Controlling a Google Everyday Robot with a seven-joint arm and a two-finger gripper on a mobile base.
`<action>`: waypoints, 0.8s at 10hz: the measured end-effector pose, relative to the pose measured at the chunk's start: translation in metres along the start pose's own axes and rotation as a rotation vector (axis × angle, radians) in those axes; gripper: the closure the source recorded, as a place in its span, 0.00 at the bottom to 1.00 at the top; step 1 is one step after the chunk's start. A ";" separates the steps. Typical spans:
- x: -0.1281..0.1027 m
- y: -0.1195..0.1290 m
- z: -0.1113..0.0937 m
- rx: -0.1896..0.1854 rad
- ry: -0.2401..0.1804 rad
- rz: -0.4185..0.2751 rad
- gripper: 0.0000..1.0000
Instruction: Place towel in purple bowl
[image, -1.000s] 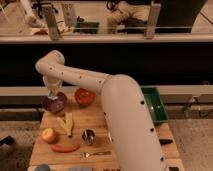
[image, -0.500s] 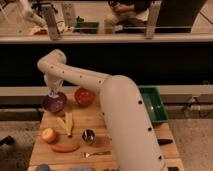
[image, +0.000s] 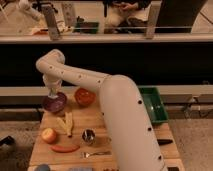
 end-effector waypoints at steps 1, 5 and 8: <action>-0.001 -0.001 0.000 0.000 0.000 -0.009 0.20; -0.002 -0.005 -0.001 0.004 -0.010 -0.030 0.20; -0.003 -0.006 -0.001 0.011 -0.011 -0.034 0.20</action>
